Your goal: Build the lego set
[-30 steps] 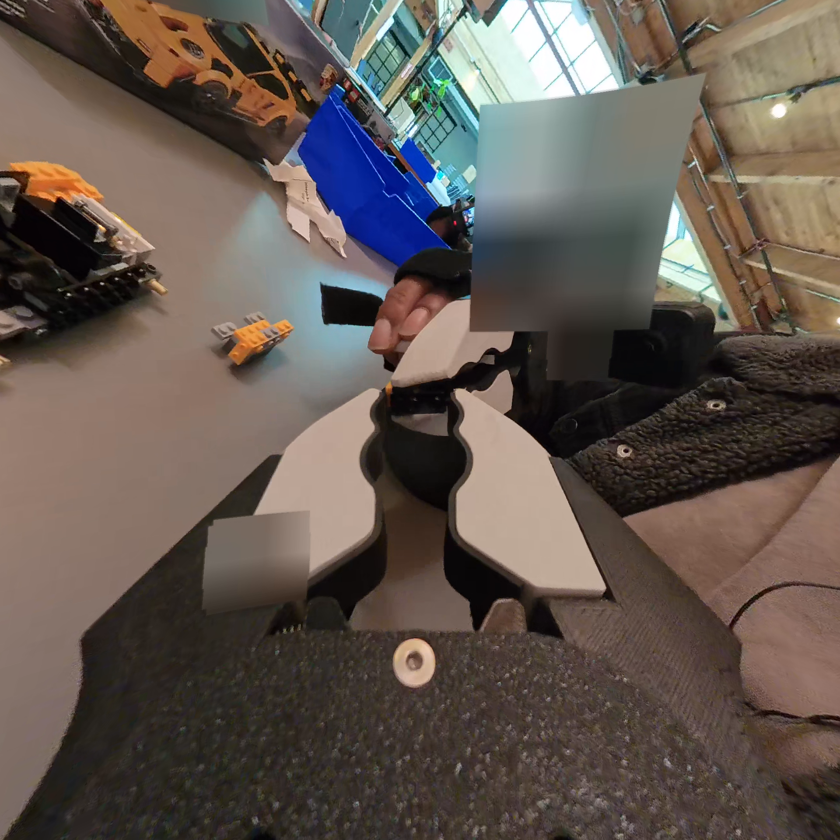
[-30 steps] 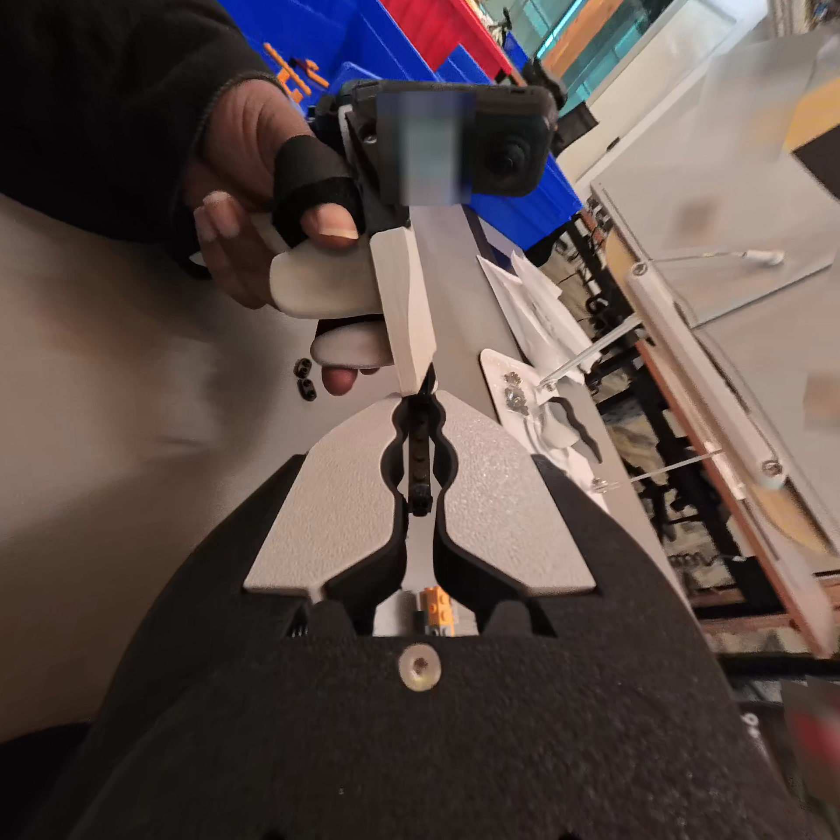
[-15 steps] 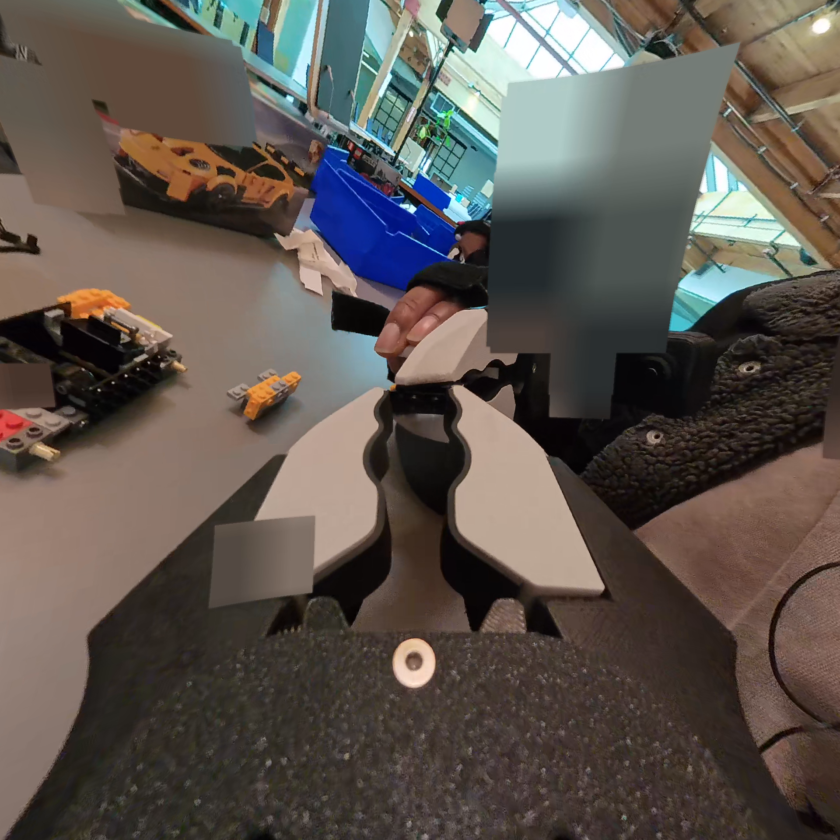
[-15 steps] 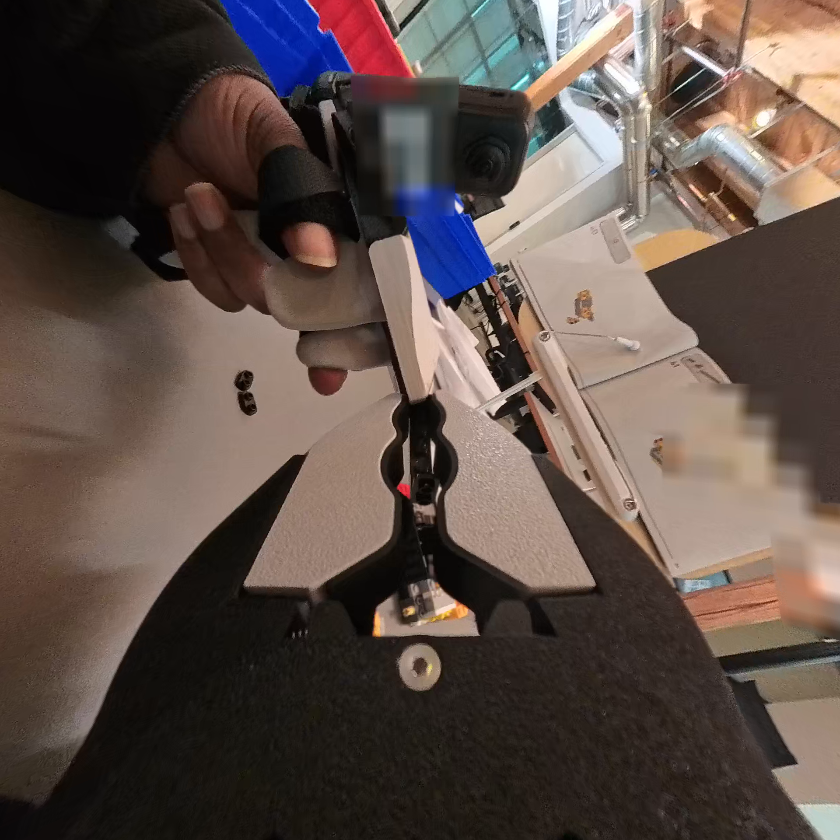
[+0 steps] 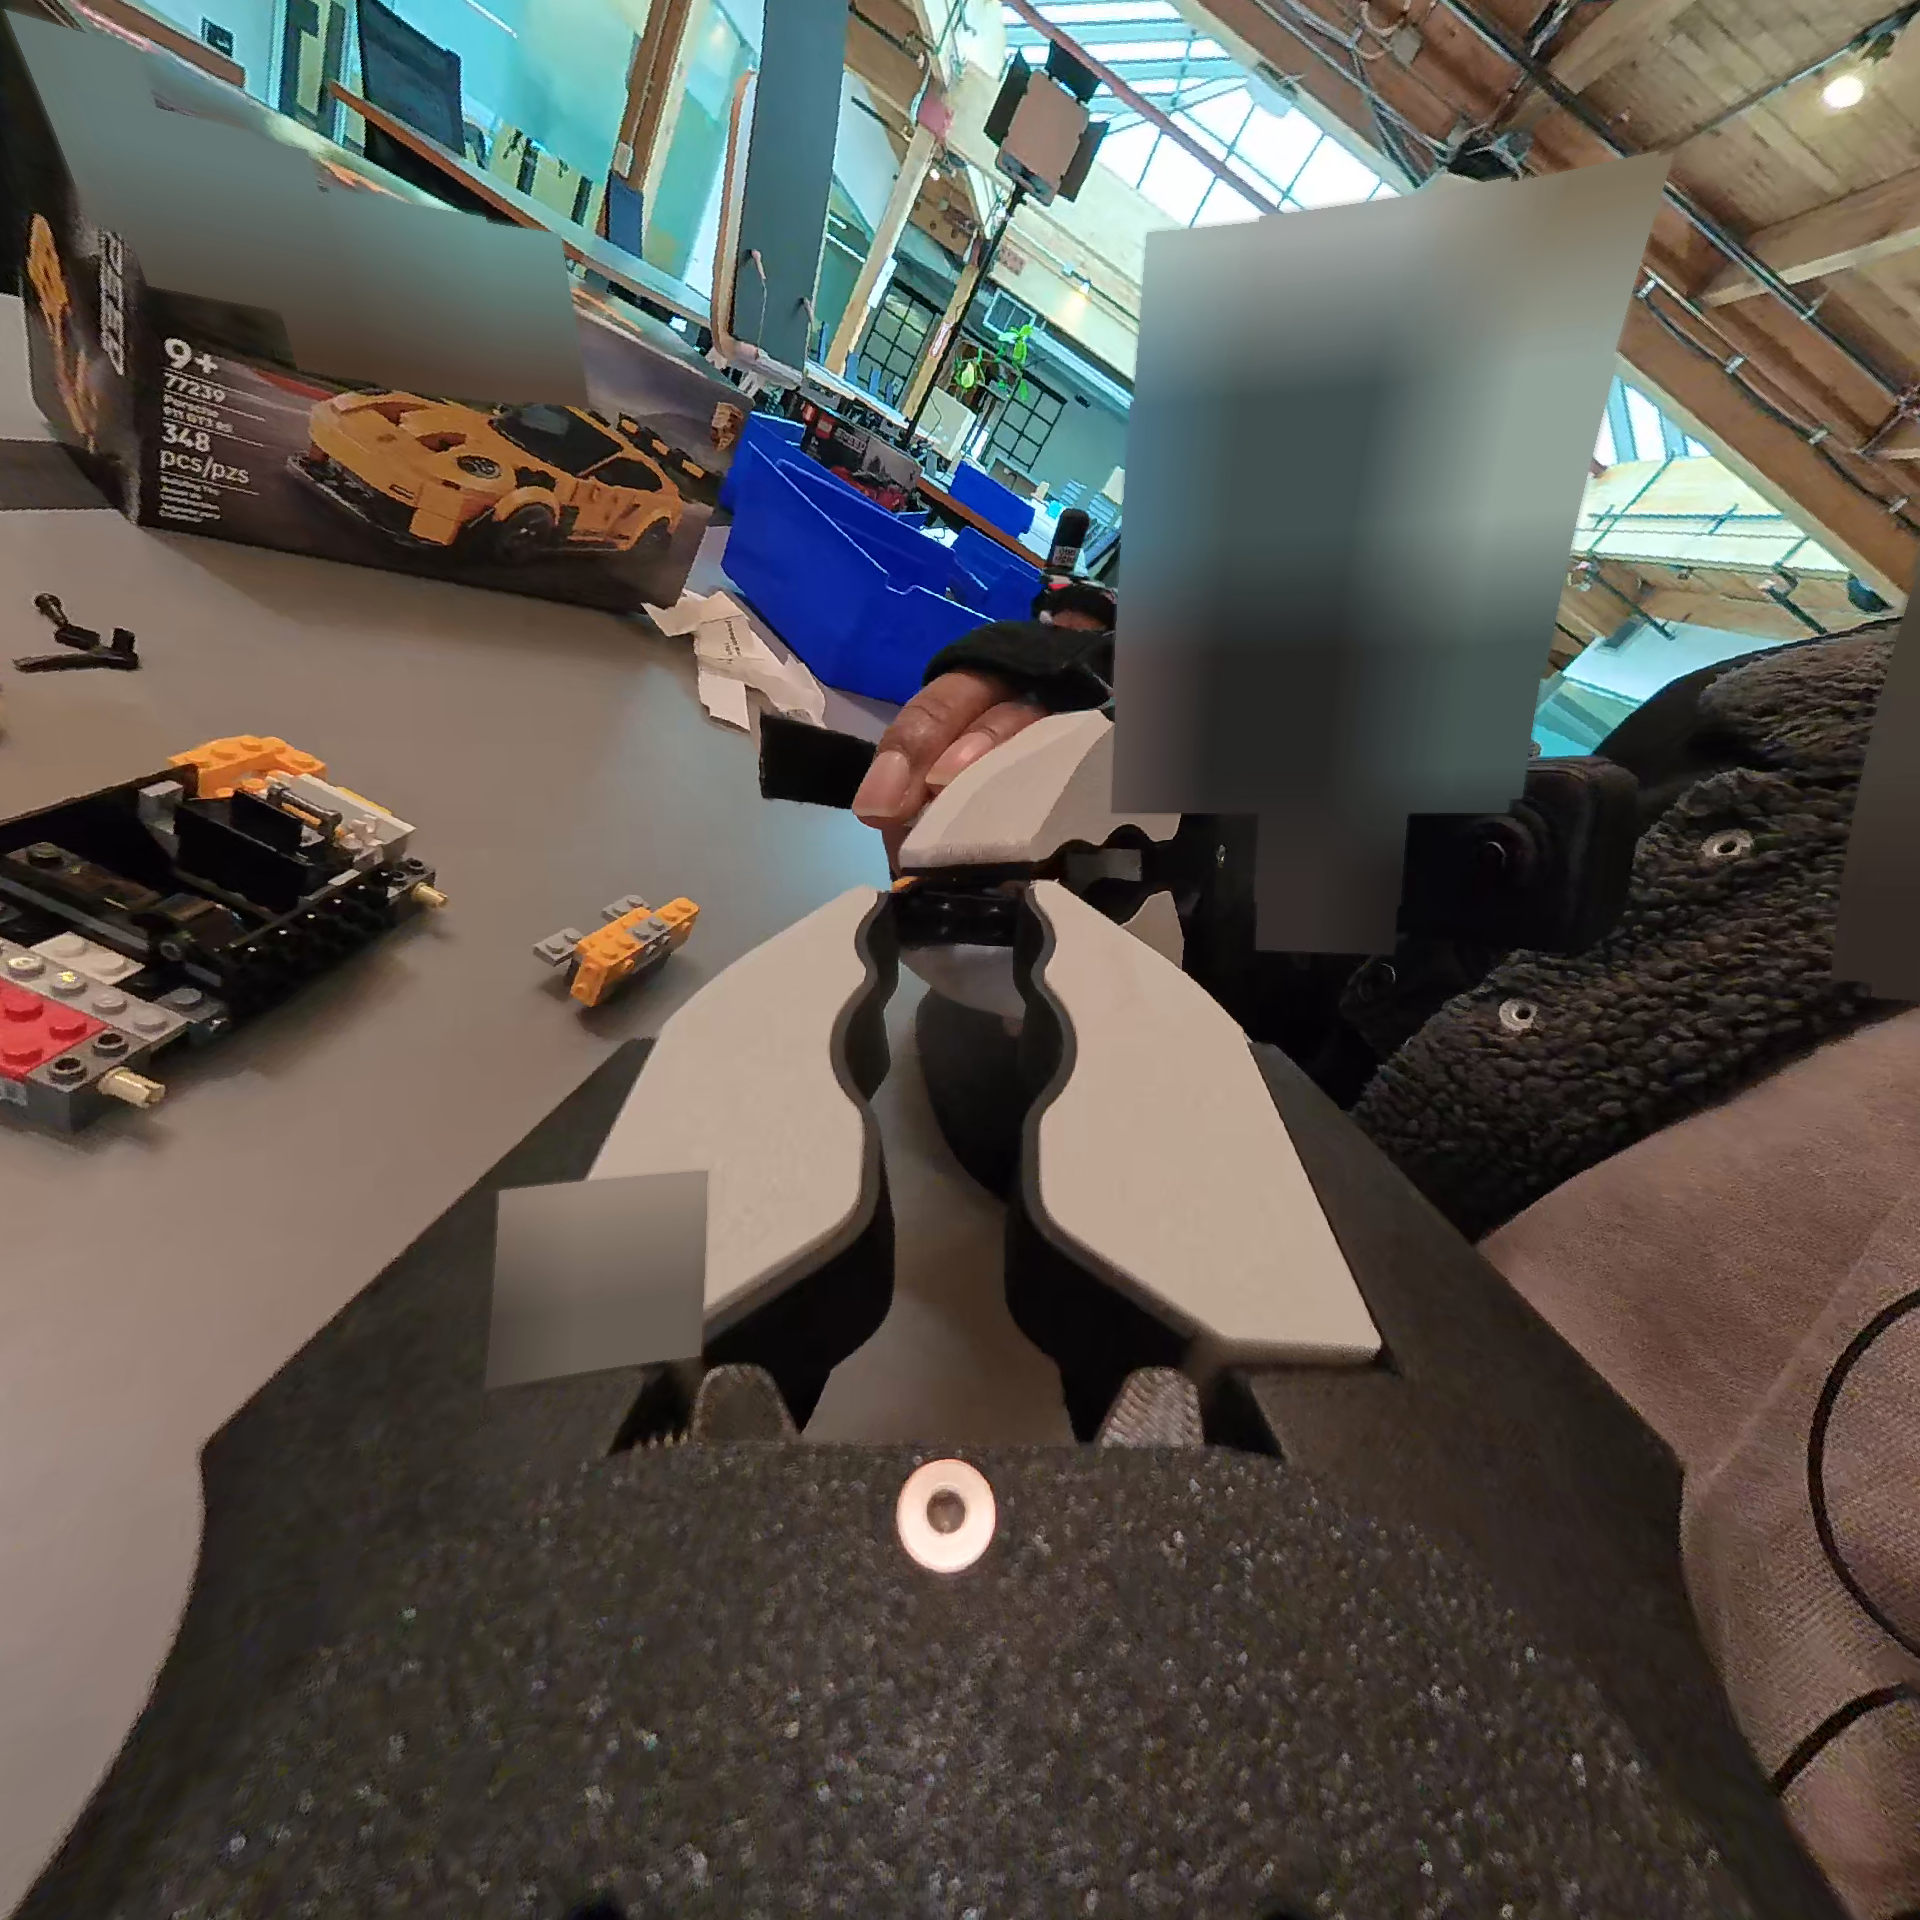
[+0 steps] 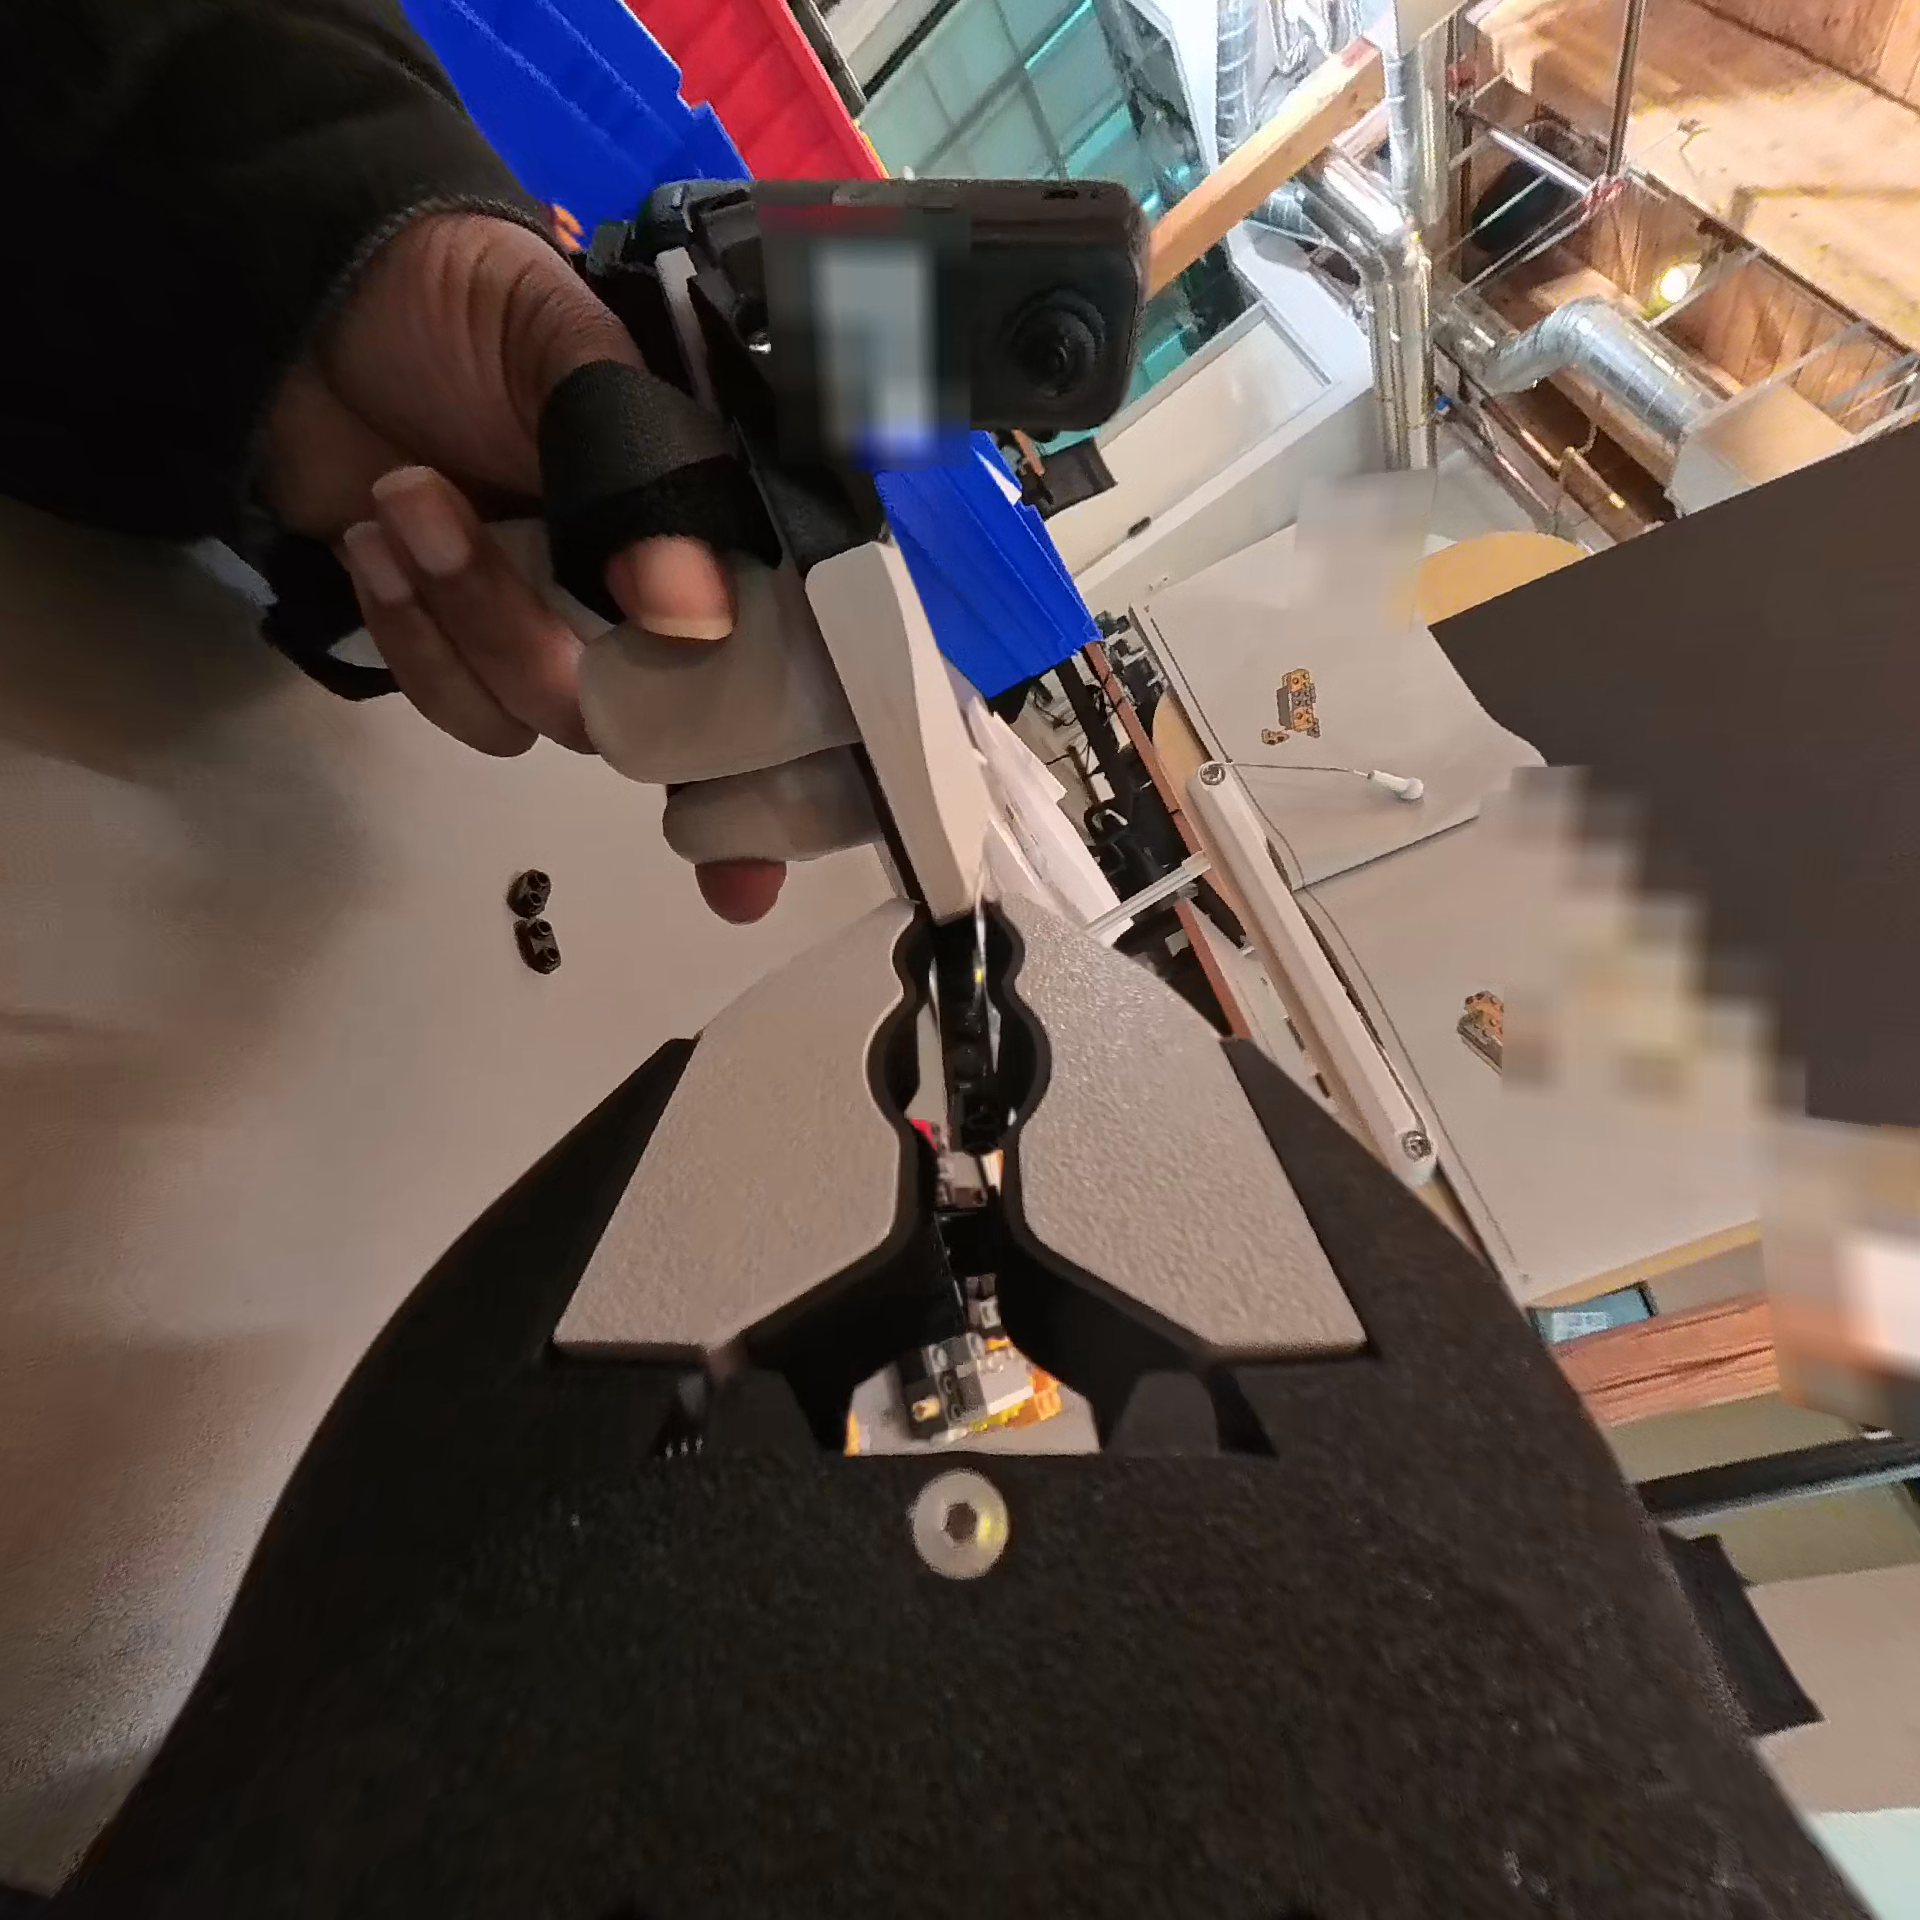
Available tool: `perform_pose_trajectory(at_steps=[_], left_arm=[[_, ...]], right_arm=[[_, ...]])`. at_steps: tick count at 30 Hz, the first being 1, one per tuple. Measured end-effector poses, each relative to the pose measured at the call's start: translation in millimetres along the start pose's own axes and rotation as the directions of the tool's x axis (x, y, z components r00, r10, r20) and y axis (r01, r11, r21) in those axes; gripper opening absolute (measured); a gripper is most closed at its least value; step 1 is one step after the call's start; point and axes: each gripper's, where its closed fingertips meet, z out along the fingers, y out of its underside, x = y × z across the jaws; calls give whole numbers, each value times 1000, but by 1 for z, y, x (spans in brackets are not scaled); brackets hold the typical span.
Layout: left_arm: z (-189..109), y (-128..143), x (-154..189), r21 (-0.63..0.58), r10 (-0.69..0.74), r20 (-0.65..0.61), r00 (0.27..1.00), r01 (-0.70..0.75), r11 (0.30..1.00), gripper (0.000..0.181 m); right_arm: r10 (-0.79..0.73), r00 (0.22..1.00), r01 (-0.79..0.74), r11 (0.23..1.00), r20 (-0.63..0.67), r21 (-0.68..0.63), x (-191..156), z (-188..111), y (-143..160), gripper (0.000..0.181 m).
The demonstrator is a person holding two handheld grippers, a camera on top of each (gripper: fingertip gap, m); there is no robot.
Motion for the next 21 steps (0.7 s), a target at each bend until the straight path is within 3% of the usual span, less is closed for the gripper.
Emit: perform_pose_trajectory(at_steps=[4,7,10,13,15,17,21], left_arm=[[-1,-1,-2,8,9,9,1000,-9,1000,22],[-3,-3,-2,9,37,19,999,-38,999,22],[-5,-5,-3,7,67,25,997,-67,998,22],[-4,-1,-2,-35,135,40,990,-134,990,22],[-3,4,-2,-84,208,58,977,-202,976,22],[-1,9,-2,-132,272,65,960,-261,956,22],[4,22,-1,-232,407,79,910,-380,895,22]], right_arm=[[96,995,-96,995,39,-3,0,0,2,16],[324,934,-328,945,150,3,-1,-3,3,15],[594,742,-619,785,310,-22,2,-10,1,18],[760,462,-820,563,457,-108,6,-19,-5,26],[797,330,-869,466,506,-168,9,-24,-7,26],[822,255,-867,428,509,-257,6,-25,-3,27],[833,277,-765,493,479,-414,-12,-21,9,26]])
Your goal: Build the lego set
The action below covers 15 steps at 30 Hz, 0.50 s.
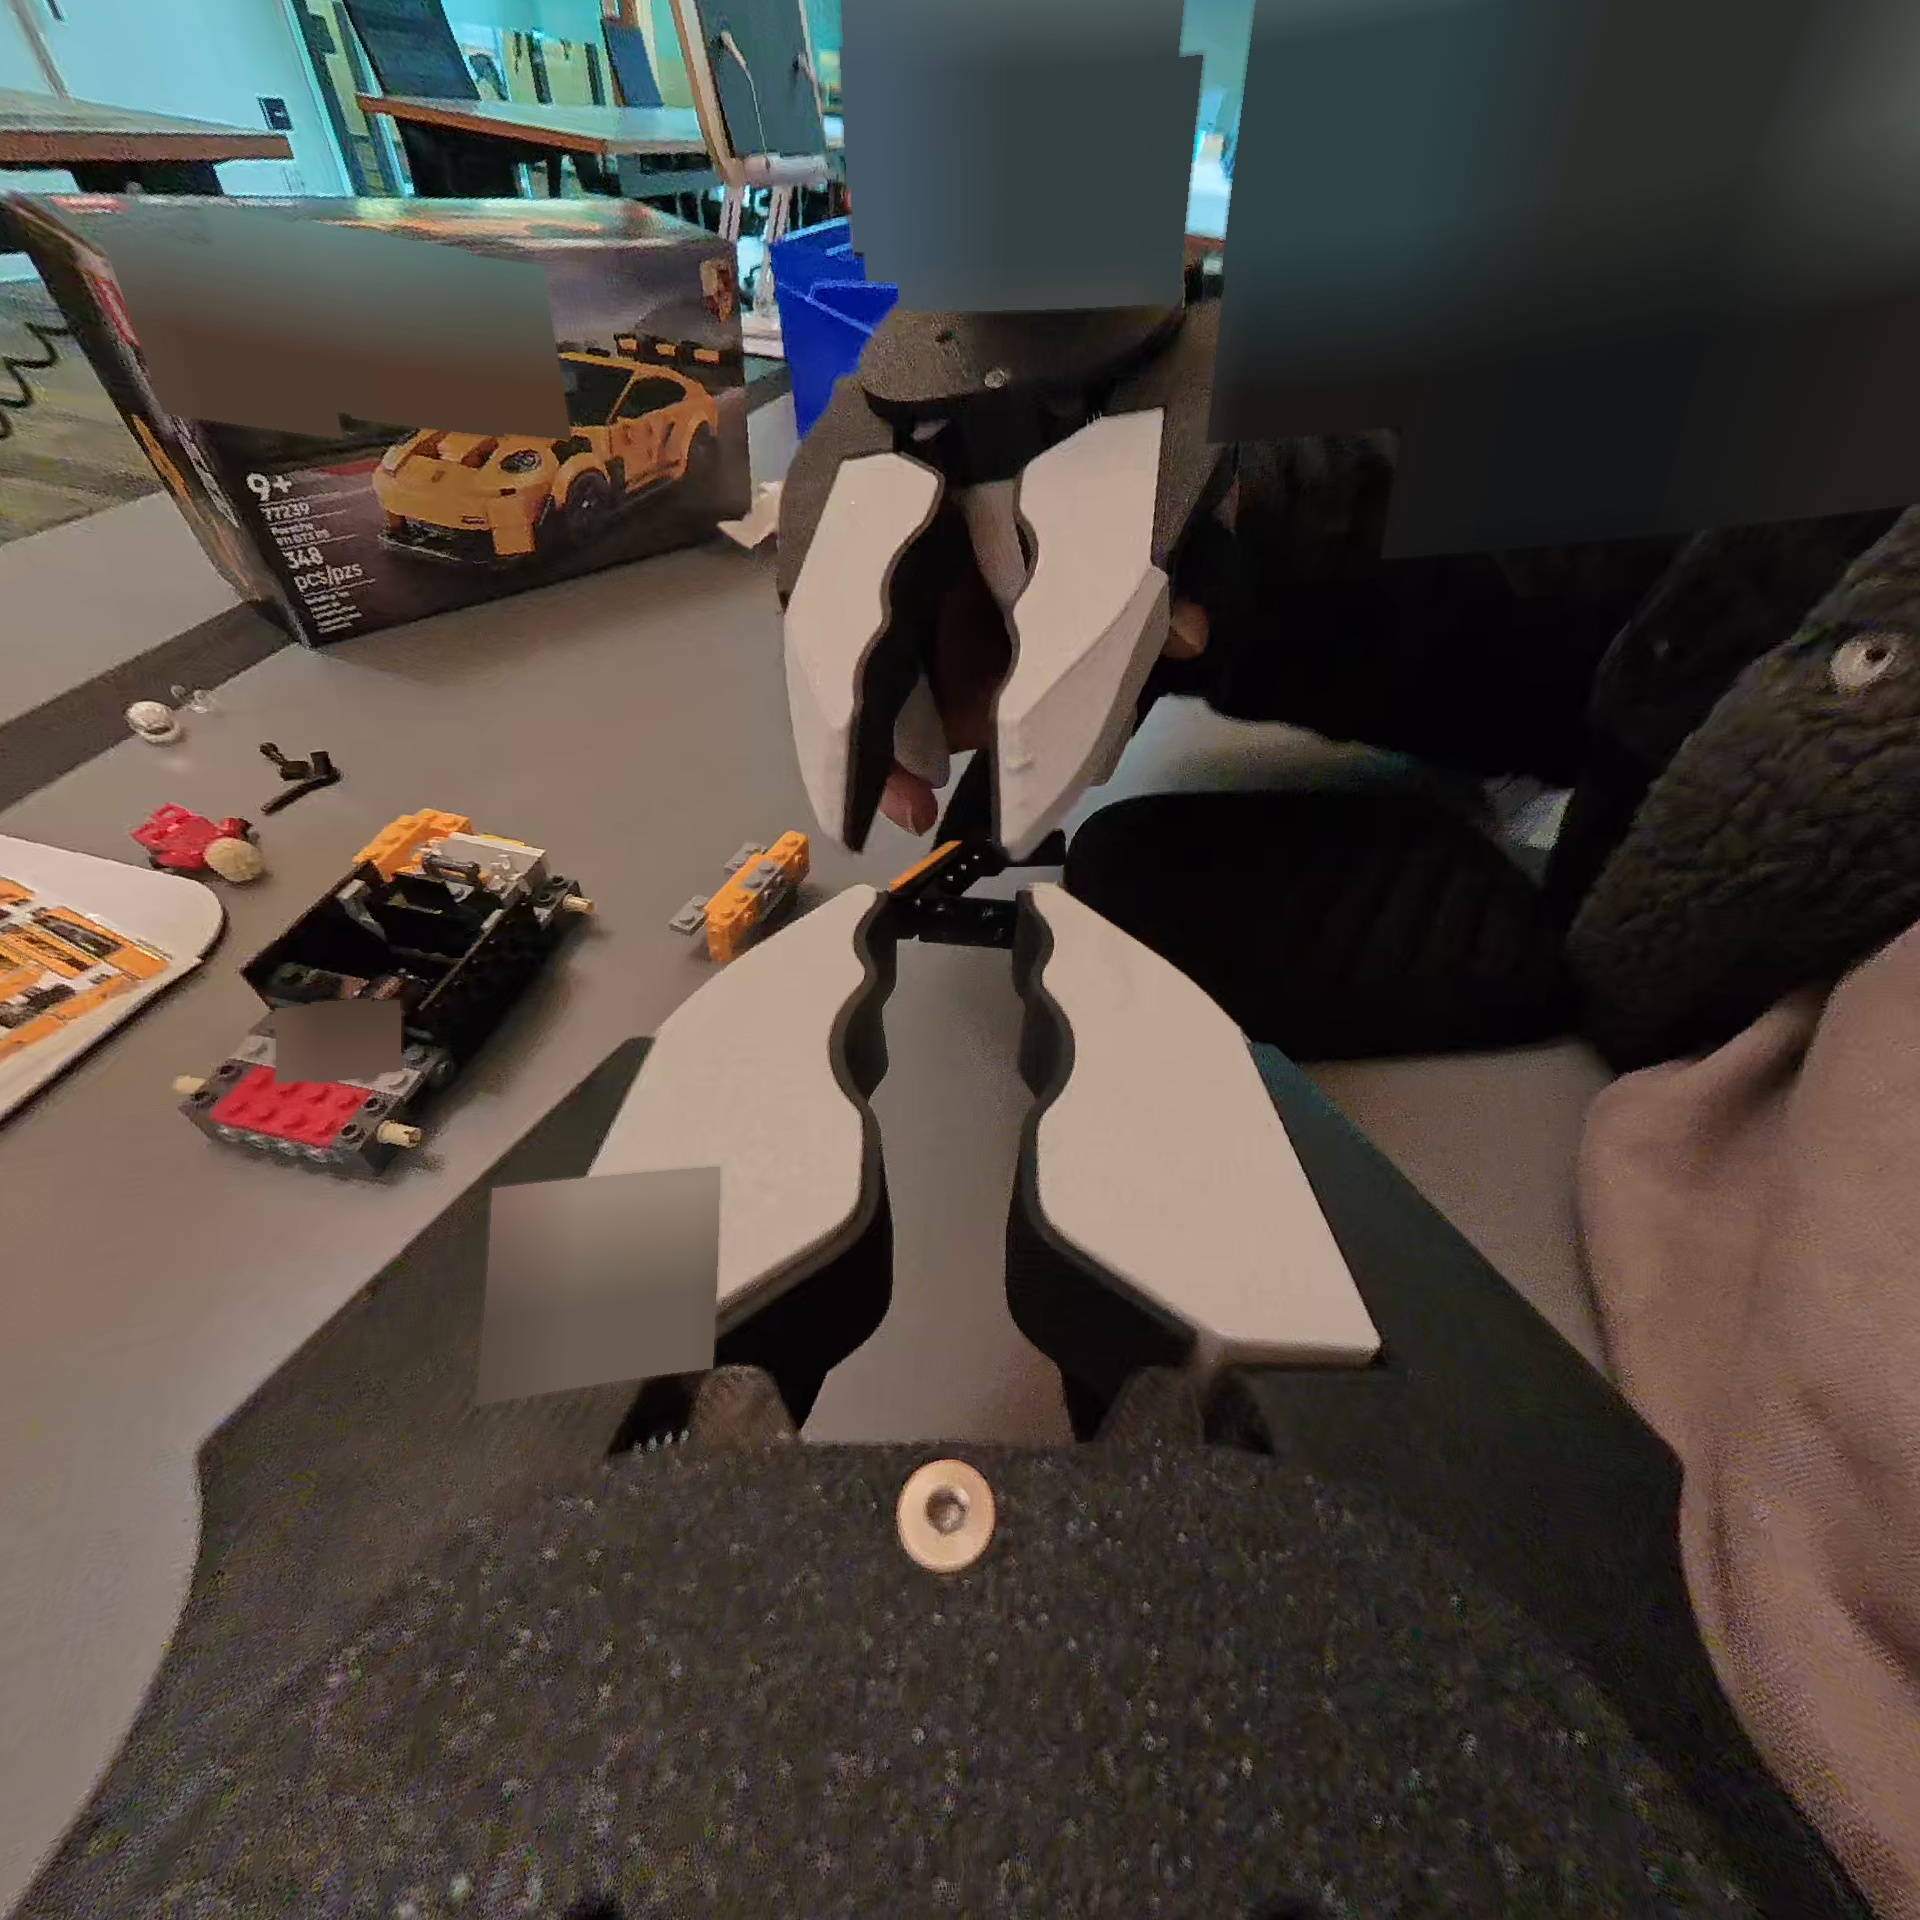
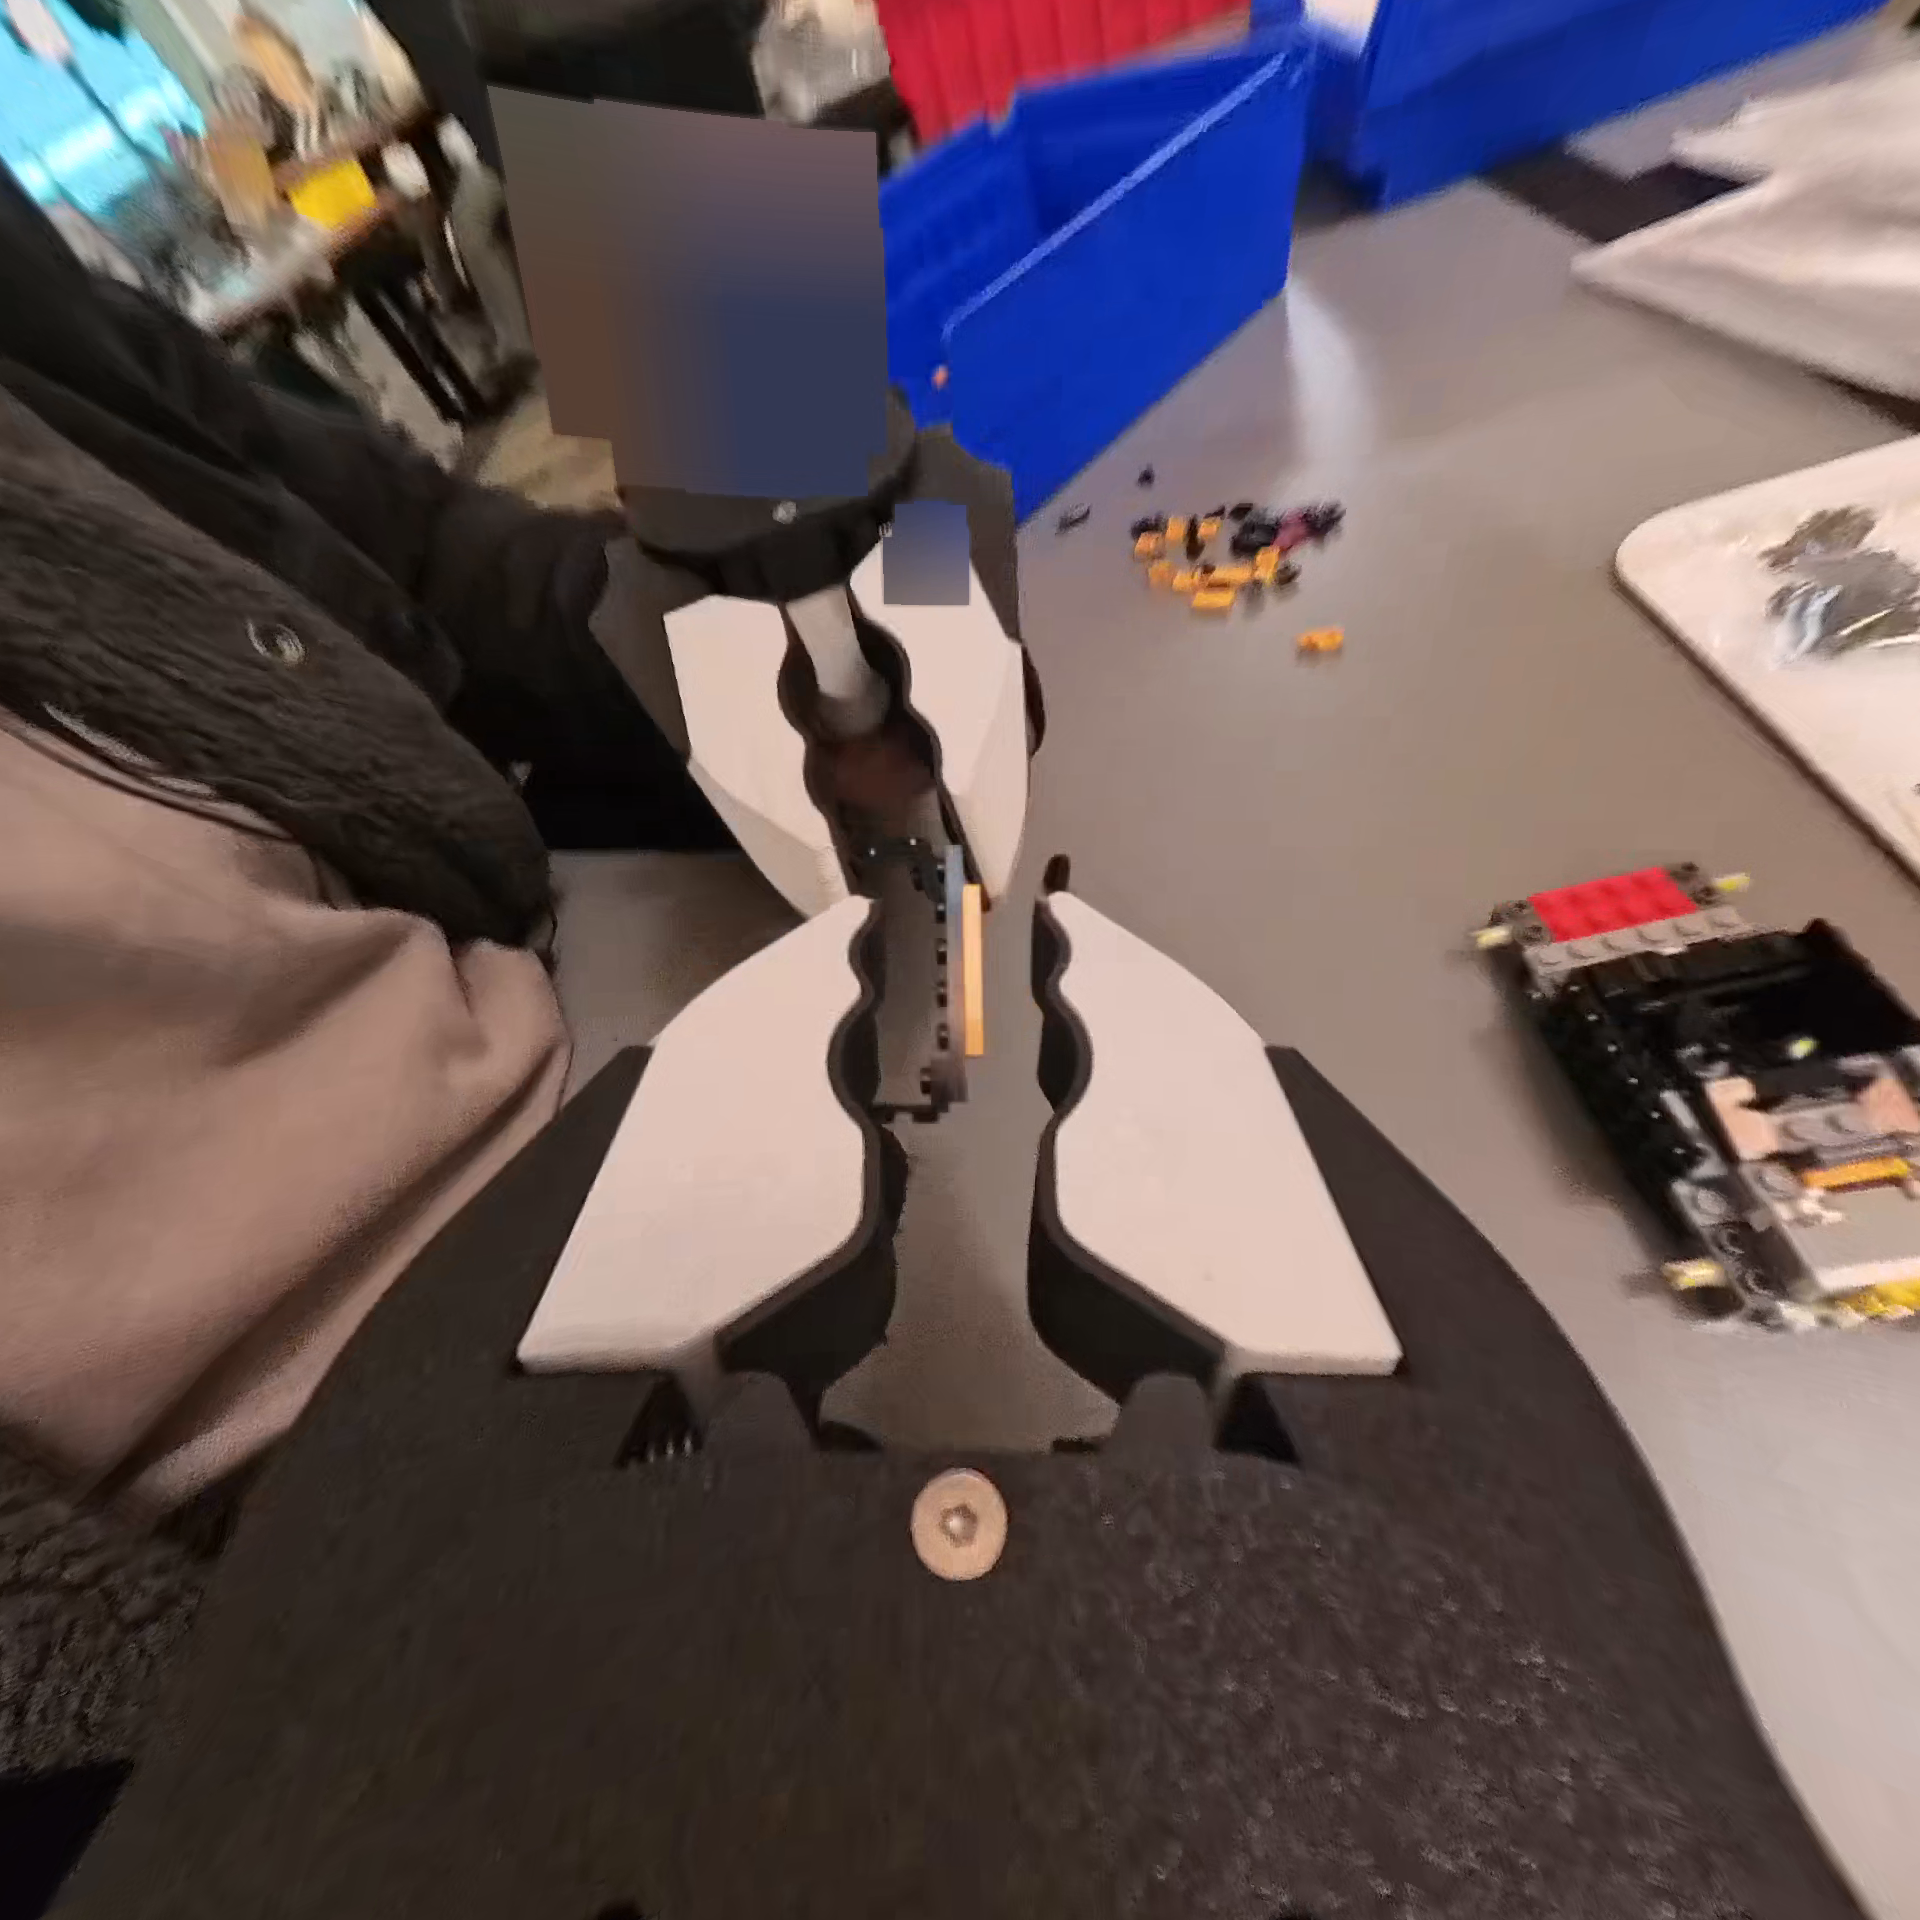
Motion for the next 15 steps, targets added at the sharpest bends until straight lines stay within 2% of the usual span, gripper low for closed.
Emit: perform_pose_trajectory(at_steps=[3,7,15], left_arm=[[3,6,3,-54,102,28,994,-100,994,22],[6,7,6,-94,209,55,976,-204,975,22],[6,9,6,-152,340,106,935,-322,934,22]], right_arm=[[-24,1000,24,996,8,-89,-3,6,8,25],[-11,999,15,992,38,-126,-5,10,13,19],[-13,999,16,994,35,-109,-6,12,14,18]])
